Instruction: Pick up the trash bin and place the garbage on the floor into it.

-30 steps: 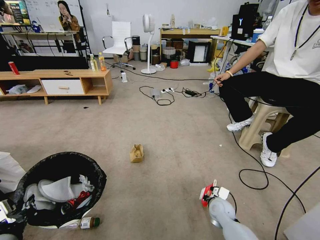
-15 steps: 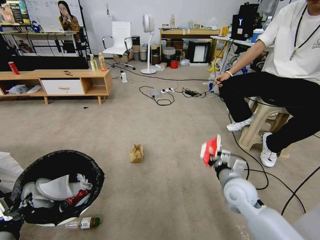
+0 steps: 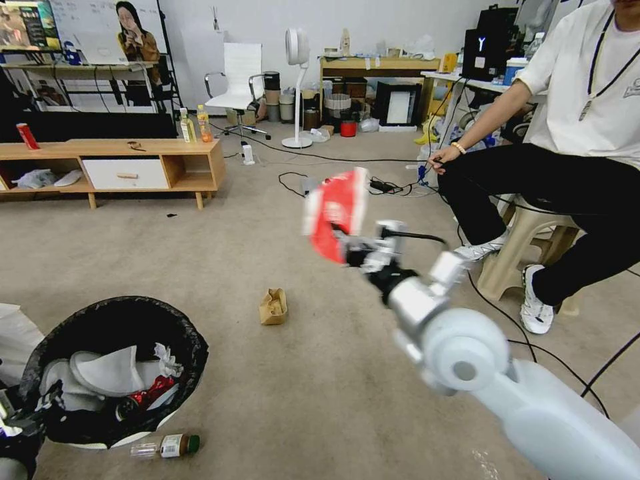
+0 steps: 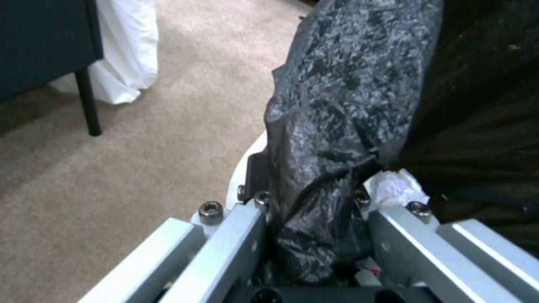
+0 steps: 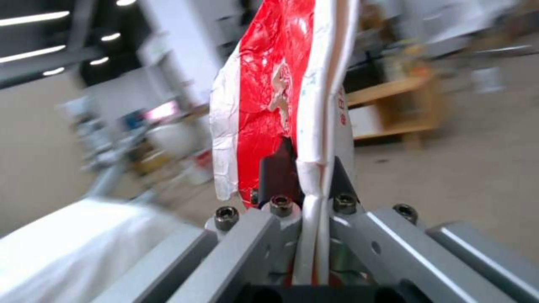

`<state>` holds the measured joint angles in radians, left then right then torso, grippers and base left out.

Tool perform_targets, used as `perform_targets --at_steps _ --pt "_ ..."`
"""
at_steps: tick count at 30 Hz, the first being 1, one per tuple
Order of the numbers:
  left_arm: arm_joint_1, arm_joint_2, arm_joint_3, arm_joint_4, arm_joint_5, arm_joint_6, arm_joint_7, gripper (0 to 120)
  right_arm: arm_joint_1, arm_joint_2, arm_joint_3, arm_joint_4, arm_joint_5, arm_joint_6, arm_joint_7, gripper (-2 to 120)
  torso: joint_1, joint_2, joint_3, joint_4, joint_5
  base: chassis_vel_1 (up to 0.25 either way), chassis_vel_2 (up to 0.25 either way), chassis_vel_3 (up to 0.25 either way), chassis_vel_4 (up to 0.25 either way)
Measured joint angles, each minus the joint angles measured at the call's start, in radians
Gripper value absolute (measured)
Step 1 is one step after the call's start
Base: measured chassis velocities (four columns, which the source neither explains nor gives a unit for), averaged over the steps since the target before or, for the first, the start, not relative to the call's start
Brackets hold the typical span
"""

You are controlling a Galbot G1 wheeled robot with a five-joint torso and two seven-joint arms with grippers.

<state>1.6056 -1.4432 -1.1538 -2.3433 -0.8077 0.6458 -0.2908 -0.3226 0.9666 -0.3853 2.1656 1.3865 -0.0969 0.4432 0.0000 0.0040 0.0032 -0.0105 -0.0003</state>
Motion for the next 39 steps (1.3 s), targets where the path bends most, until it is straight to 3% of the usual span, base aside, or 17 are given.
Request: perform_targets --at_steps 7,11,19,27,39 --pt "-0.003 0.021 0.01 0.001 -0.001 0.002 -0.002 5 0.157 0.091 -0.196 -0.038 0.08 0.021 -0.026 0 0.0 0.0 0.0 -0.0005 0.0 0.0 0.0 0.0 0.0" --pt "-0.008 0.04 0.022 0.007 -0.008 0.004 -0.001 5 0.223 0.21 -0.315 -0.073 0.136 0.018 -0.029 0 0.0 0.0 0.0 0.0001 -0.0001 0.0 0.0 0.0 0.0" --pt "-0.021 0.064 0.031 0.018 -0.016 0.007 -0.001 5 0.289 0.32 -0.415 -0.127 0.216 -0.025 -0.01 0 0.0 0.0 0.0 -0.0002 0.0 0.0 0.0 0.0 0.0" --pt "-0.025 0.075 0.033 0.018 -0.027 0.009 0.0 5 0.285 0.361 -0.495 -0.2 0.211 -0.068 0.03 0 0.0 0.0 0.0 -0.0003 0.0001 0.0 0.0 0.0 0.0" --pt "-0.028 0.071 0.042 0.015 -0.027 0.01 0.002 5 0.247 0.341 -0.519 -0.263 0.149 -0.084 0.035 0 0.0 0.0 0.0 -0.0004 0.0003 0.0 0.0 0.0 0.0"
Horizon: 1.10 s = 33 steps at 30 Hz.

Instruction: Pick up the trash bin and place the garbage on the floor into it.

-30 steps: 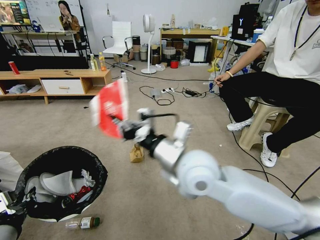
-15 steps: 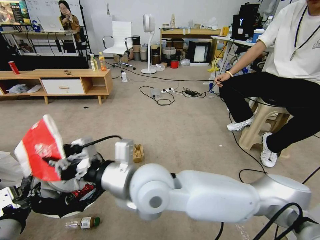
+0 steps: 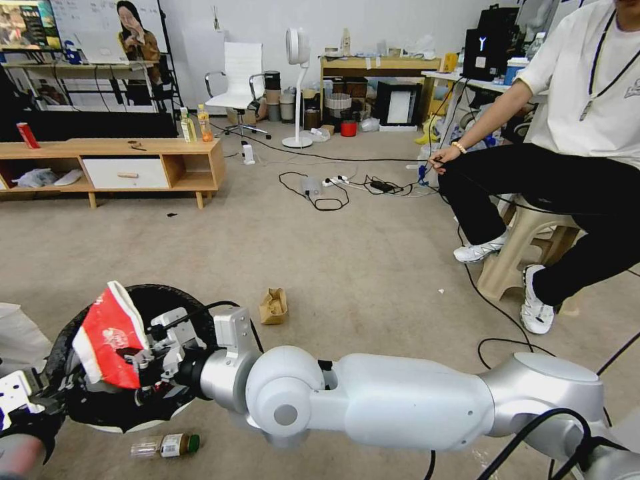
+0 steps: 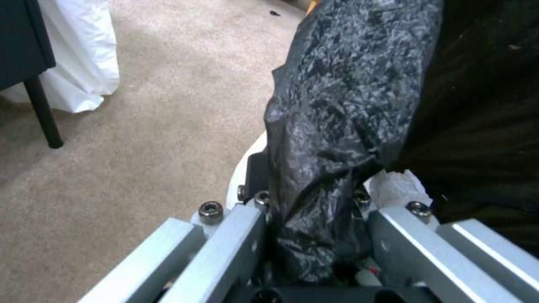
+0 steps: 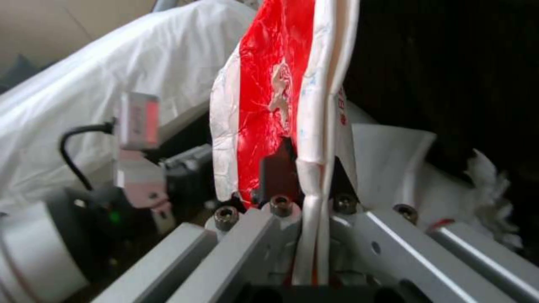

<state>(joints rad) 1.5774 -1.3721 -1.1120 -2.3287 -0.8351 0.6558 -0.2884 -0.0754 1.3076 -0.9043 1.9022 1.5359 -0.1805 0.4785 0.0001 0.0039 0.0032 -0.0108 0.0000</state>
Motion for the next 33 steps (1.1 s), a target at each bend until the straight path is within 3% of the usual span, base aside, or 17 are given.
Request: perform_targets --at_steps 33 --pt "-0.016 -0.01 0.015 0.017 0.004 0.002 0.01 5 -0.081 -0.017 -0.024 -0.137 -0.095 -0.028 0.041 0 0.0 0.0 0.0 0.0001 0.0 0.0 0.0 0.0 0.0"
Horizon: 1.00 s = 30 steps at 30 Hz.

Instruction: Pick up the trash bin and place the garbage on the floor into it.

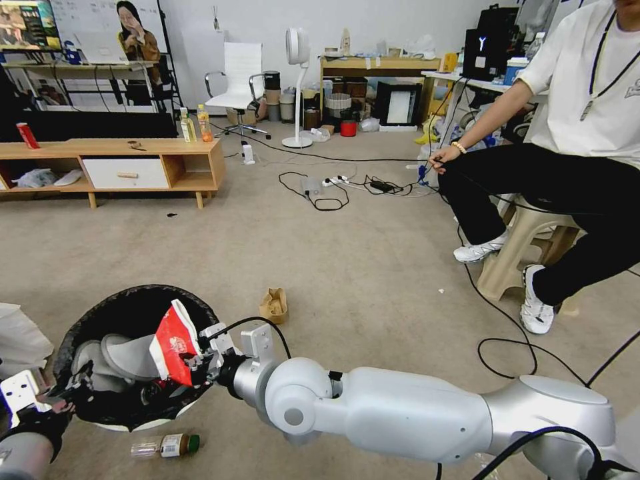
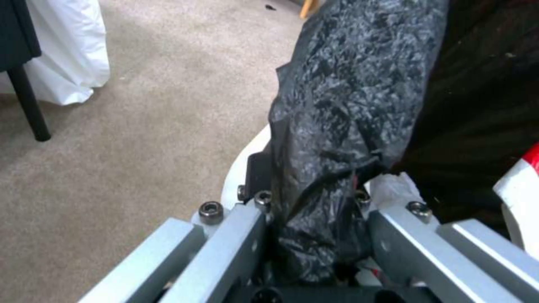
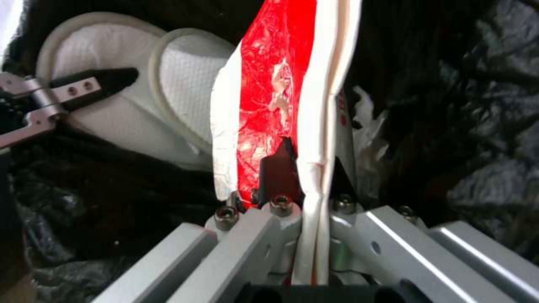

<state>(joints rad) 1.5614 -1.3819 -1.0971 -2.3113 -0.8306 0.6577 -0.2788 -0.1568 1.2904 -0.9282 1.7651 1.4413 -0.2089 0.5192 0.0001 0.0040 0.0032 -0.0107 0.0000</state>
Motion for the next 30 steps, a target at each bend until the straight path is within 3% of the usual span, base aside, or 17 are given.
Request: perform_targets --at_steps 4,6,12,21,26,27,30 --pt "-0.003 0.002 0.002 0.006 0.0 0.0 0.002 5 -0.001 0.002 0.002 -0.005 -0.004 0.0 0.001 1 0.0 0.0 0.0 0.0 0.0 0.0 0.0 0.0 0.0" --pt "-0.005 0.002 0.004 0.01 0.0 0.0 0.003 5 -0.002 0.001 0.009 -0.005 -0.005 0.0 0.003 13 0.0 0.0 0.0 -0.0001 0.0 0.0 0.0 0.0 0.0" --pt "-0.008 0.003 0.006 0.013 0.002 0.001 0.003 5 -0.002 -0.003 0.018 -0.003 -0.005 0.0 0.006 27 0.0 0.0 0.0 0.0 0.0 0.0 0.0 0.0 0.0" --pt "-0.011 0.0 0.011 0.017 0.005 0.002 0.005 5 -0.005 -0.006 0.039 0.019 -0.006 0.0 0.009 65 0.0 0.0 0.0 -0.0001 0.0 0.0 0.0 0.0 0.0" --pt "-0.009 0.0 0.011 0.018 0.006 0.002 0.006 5 -0.005 -0.005 0.048 0.028 -0.007 0.0 0.009 79 0.0 0.0 0.0 0.0 0.0 0.0 0.0 0.0 0.0" --pt "-0.009 0.0 0.01 0.02 0.007 0.002 0.006 5 -0.004 -0.004 0.058 0.036 -0.008 0.001 0.011 87 0.0 0.0 0.0 0.0 0.0 0.0 0.0 0.0 0.0" --pt "-0.01 0.0 0.009 0.023 0.008 0.002 0.006 5 -0.003 -0.005 0.077 0.053 -0.009 0.003 0.017 92 0.0 0.0 0.0 0.0 0.0 0.0 0.0 0.0 0.0"
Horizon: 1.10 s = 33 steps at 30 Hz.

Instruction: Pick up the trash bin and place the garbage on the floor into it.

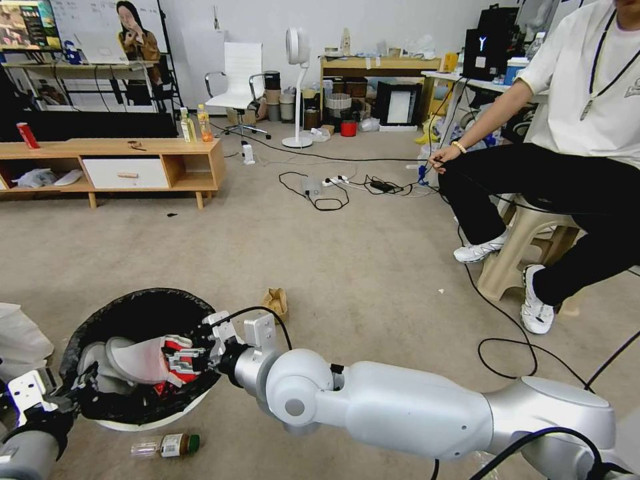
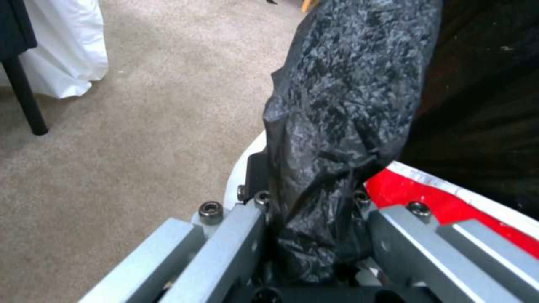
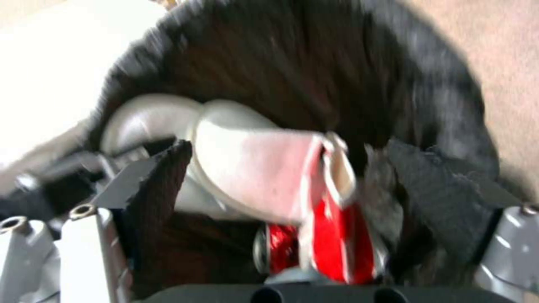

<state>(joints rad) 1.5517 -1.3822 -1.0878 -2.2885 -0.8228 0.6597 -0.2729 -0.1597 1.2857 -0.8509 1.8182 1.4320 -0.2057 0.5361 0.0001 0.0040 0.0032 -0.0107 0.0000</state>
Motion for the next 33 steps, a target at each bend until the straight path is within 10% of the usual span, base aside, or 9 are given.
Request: perform_targets --at_steps 21,33 --pt "0.002 0.003 -0.005 0.014 0.007 -0.001 0.001 5 -0.023 -0.042 0.241 0.184 -0.034 0.056 -0.039 98 0.0 0.0 0.0 0.0001 0.0001 0.0 0.0 0.0 0.0" --pt "0.031 -0.005 -0.039 -0.005 0.027 0.007 0.021 5 -0.2 -0.254 0.618 0.285 -0.278 0.278 -0.227 100 0.0 0.0 0.0 0.0002 0.0003 0.0 0.0 0.0 0.0"
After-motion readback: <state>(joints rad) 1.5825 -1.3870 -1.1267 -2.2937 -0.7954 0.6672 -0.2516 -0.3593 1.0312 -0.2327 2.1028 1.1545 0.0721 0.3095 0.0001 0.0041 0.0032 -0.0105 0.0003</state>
